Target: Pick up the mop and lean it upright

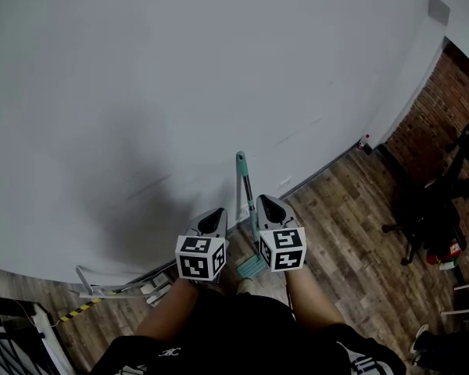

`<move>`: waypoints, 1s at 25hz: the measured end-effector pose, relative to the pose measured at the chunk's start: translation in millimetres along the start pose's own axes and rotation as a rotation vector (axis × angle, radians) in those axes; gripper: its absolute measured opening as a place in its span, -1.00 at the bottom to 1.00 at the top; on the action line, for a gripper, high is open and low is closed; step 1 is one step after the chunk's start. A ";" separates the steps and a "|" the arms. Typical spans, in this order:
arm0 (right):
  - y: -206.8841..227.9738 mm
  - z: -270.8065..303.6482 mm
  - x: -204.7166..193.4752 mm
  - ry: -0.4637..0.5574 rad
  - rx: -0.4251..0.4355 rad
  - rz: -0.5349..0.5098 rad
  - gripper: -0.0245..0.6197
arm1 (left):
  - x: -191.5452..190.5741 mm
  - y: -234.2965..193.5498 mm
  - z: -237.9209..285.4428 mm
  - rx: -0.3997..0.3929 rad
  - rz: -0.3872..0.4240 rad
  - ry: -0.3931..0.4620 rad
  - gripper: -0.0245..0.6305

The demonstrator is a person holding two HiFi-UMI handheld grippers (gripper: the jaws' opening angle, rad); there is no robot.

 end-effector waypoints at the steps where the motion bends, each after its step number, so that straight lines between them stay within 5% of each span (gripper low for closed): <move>1: 2.2 6.1 0.5 -0.006 0.002 -0.007 -0.89 | -0.5 -1.6 2.4 0.003 -0.003 -0.006 -0.93; 10: 12.7 54.8 -2.9 -0.051 -0.004 -0.057 -0.88 | 3.0 -20.6 23.7 -0.010 -0.006 -0.029 -0.93; 14: 16.3 85.6 -7.2 -0.099 -0.003 -0.099 -0.65 | 4.6 -30.4 24.0 -0.013 -0.009 -0.026 -0.93; 25: 32.0 151.0 -29.3 -0.214 -0.033 -0.089 -0.51 | 1.1 -45.3 15.1 0.008 -0.010 -0.032 -0.93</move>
Point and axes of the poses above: the fingertips, and each gripper's own axes: z forward along the fingers, y to its right, x out of its top, the point moved 1 cm from there along -z, backward along the fingers, and after that the axes turned 14 degrees about z, right-handed, at the moved point
